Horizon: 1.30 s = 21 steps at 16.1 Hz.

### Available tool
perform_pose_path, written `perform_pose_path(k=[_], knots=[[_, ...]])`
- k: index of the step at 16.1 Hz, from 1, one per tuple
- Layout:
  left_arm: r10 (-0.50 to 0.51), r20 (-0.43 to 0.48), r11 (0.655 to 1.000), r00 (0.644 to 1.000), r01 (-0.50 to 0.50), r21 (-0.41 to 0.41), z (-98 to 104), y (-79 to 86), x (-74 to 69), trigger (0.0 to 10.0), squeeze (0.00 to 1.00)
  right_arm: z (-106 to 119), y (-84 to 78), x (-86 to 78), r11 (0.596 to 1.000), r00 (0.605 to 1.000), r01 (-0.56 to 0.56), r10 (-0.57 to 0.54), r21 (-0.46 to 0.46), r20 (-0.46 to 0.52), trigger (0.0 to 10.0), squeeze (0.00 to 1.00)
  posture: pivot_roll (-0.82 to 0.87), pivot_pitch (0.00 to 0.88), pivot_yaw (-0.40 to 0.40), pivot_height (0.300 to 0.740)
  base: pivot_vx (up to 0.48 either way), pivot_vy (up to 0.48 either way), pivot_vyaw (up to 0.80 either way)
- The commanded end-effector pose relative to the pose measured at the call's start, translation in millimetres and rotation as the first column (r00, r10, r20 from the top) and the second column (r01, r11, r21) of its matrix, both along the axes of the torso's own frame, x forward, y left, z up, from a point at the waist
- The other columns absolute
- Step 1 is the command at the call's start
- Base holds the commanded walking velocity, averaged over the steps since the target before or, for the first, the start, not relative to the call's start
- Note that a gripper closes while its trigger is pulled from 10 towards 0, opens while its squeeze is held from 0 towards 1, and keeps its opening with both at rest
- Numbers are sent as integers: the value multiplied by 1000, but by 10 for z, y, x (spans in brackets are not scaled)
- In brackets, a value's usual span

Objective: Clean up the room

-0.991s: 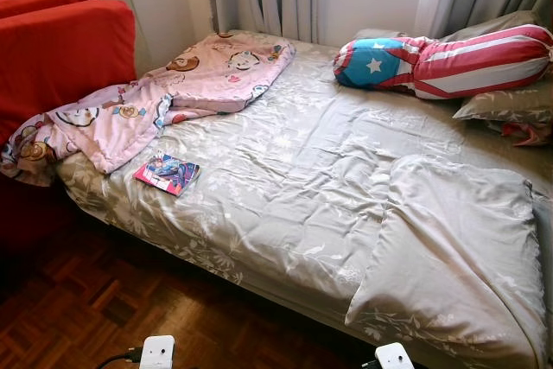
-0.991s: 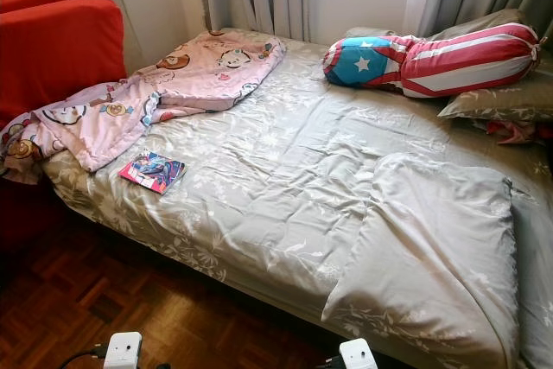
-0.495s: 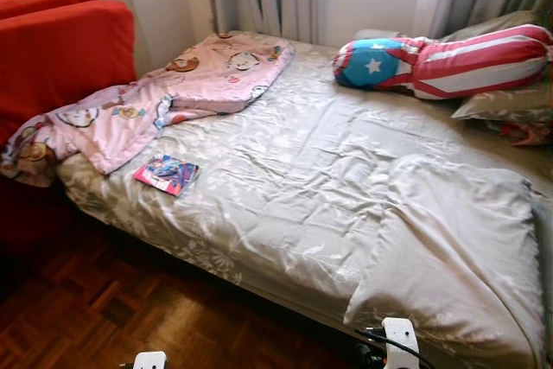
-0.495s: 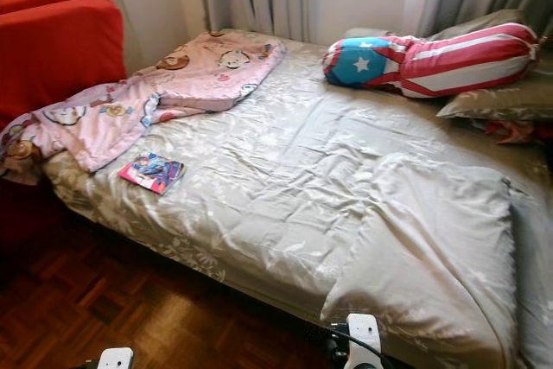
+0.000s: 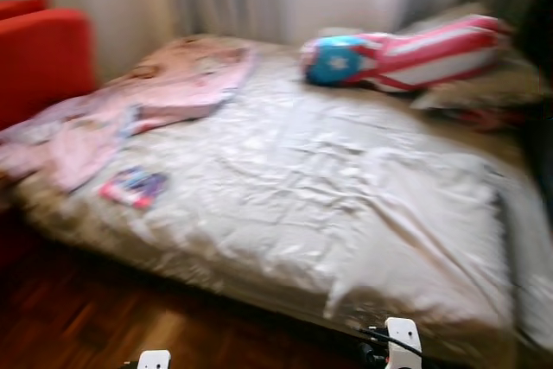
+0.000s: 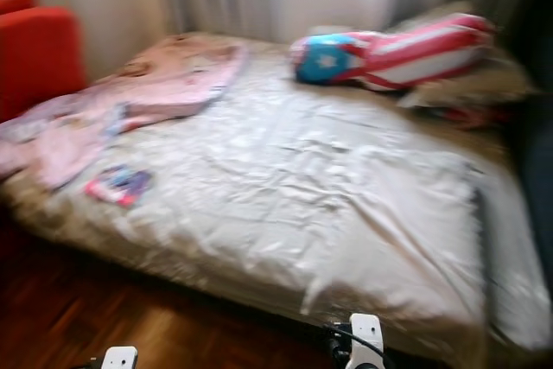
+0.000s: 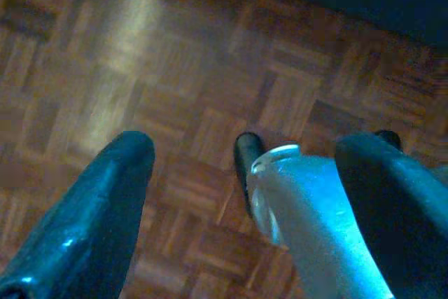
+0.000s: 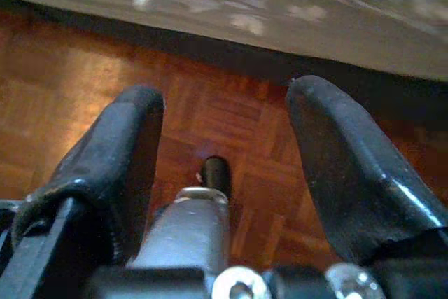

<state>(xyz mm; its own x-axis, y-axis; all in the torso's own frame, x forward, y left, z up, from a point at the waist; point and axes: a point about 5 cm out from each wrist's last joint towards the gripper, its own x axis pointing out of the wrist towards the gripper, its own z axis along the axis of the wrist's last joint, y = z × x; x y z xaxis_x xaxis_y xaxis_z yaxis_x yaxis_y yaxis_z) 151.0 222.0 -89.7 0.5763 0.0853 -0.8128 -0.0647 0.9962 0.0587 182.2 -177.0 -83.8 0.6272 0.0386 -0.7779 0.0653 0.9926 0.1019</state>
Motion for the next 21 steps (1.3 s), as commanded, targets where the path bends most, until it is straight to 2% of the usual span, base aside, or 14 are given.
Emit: perform_pose_path(k=[1, 3, 4, 5, 7, 9, 11, 16, 18, 21], knots=[[12, -11, 1000, 1000, -12, 0, -5, 33, -27, 10000, 0, -13, -3, -22, 1000, 1000, -8, 8, -4, -18, 10000, 0, 9, 0, -7, 740, 0, 0, -788], [10, -11, 1000, 1000, -10, 5, -2, 58, -37, 10000, 0, -15, -1, -24, 1000, 1000, -18, 18, -7, -20, 10000, 0, 9, 0, -7, 740, 0, 0, -788], [-43, -17, 998, 999, 44, 50, 0, 91, -61, 10000, 0, -18, -1, -31, 1000, 1000, -20, 20, -7, -23, 10000, 0, 10, 0, -7, 740, 0, -480, -788], [-49, -19, 997, 999, 50, 56, -1, 99, -71, 10000, 0, -19, 0, -33, 1000, 1000, -21, 21, -8, -23, 10000, 0, 10, 0, -8, 740, 0, -480, -788], [1, -21, 999, 1000, 0, 36, -8, 135, -113, 10000, 0, -22, 6, -38, 1000, 999, -25, 24, -8, -25, 10000, 0, 9, 0, -9, 740, 0, -236, -788], [-17, -31, 999, 999, 18, 41, -16, 138, -140, 10000, 0, -23, 14, -38, 1000, 999, -25, 25, -9, -25, 10000, 0, 9, 0, -8, 740, 0, 0, -788], [-17, -21, 999, 1000, 17, 35, -7, 79, -64, 10000, 0, -24, 22, -39, 1000, 999, -28, 28, -9, -26, 10000, 0, 9, 0, -8, 740, 0, 0, -788], [-18, -23, 999, 1000, 18, 36, -3, 86, -54, 10000, 0, -21, 25, -37, 999, 999, -33, 33, -15, -16, 10000, 0, 8, 0, -8, 740, 0, 0, -630], [-22, -15, 999, 1000, 22, 36, 5, 84, -34, 10000, 0, 31, 9, 45, 998, 998, -50, 52, -40, 38, 10000, 0, 8, 0, -8, 740, 0, 0, 0], [-18, 46, 999, 999, 17, 30, 64, 91, 86, 10000, 0, 297, 18, 439, 988, 962, -108, 131, -109, 241, 10000, 0, 6, 0, -9, 740, 0, 0, 0]])
